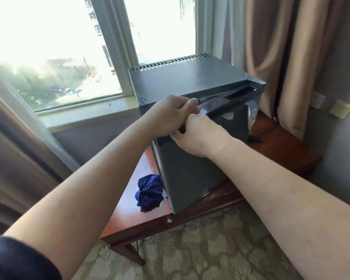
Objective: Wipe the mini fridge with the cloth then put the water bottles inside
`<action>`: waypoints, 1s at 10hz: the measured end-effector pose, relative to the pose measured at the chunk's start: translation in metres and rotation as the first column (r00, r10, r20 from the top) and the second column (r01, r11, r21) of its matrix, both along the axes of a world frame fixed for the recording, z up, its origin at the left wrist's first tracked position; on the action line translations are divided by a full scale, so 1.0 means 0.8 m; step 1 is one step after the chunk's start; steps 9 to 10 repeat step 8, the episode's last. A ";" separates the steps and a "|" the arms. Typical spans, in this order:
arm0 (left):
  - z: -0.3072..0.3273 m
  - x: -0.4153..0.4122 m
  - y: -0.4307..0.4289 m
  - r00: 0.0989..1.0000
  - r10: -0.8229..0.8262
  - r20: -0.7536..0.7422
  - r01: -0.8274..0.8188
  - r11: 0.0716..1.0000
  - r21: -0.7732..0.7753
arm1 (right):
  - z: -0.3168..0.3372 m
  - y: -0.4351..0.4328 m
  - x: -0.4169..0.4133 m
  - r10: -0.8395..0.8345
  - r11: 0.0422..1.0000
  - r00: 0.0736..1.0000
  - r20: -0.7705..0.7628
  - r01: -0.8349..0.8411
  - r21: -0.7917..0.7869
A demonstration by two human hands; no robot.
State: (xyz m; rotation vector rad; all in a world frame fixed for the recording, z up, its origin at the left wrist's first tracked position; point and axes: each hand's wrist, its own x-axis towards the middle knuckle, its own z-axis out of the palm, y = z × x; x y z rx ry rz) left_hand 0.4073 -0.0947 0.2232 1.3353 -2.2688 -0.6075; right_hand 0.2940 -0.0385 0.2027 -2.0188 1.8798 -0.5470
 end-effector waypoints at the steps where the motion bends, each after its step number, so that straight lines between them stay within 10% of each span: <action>1: -0.005 0.022 -0.024 0.999 0.025 -0.027 -0.026 0.999 -0.021 | -0.008 -0.031 0.023 0.012 1.000 0.996 -0.083 -0.012 -0.006; 4: -0.016 0.065 -0.071 0.994 0.032 -0.102 -0.040 0.996 -0.079 | -0.025 -0.067 0.045 -0.017 1.000 0.982 -0.190 0.014 -0.018; 7: 0.091 0.039 -0.106 0.890 0.149 -0.430 -0.190 0.980 -0.053 | 0.120 -0.150 -0.030 -0.117 0.958 0.819 0.561 0.242 -0.153; 10: 0.123 0.016 -0.117 0.764 0.281 -0.581 -0.239 0.959 0.150 | 0.157 -0.159 -0.036 -0.105 0.951 0.788 0.607 0.258 -0.170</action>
